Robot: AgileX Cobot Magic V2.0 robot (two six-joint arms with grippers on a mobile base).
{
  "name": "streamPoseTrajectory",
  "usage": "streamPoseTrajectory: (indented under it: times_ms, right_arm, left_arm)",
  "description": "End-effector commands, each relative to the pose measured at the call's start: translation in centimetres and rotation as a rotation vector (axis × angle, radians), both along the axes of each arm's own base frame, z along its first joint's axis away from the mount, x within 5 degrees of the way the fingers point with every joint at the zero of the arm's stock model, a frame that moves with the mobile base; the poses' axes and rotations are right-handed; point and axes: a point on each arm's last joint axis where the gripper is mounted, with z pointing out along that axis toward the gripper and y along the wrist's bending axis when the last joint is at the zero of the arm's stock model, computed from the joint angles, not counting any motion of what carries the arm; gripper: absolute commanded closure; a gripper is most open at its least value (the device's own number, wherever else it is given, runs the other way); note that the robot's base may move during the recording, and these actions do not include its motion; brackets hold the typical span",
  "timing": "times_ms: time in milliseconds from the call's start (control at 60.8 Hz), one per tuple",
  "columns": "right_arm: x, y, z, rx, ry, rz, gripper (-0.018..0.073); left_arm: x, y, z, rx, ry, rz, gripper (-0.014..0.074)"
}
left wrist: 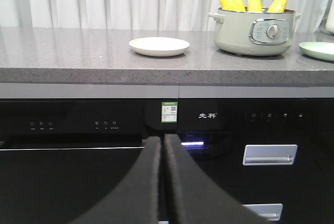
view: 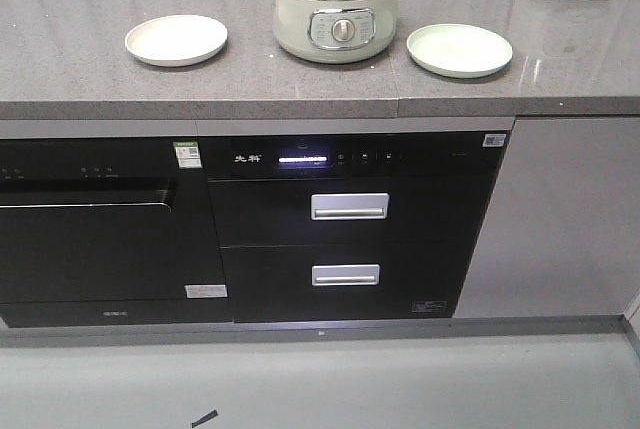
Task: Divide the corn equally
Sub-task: 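Continue driving forward, centering on the corn pot, then drive up close to the counter edge facing the pot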
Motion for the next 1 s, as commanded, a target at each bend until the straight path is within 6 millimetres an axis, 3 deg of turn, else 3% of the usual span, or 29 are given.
streamPoseTrajectory:
  times_ms: [0,987]
  right_arm:
    - [0.04,0.11,0.06,-0.011,-0.057,0.012,0.0561]
    - [0.04,0.11,0.06,-0.011,-0.057,0.012,0.0561]
  left_arm:
    - [-0.22,-0.03,1.58,-0.016,-0.112,-0.007,0.0603]
    - [-0.22,-0.03,1.58,-0.016,-0.112,-0.007,0.0603]
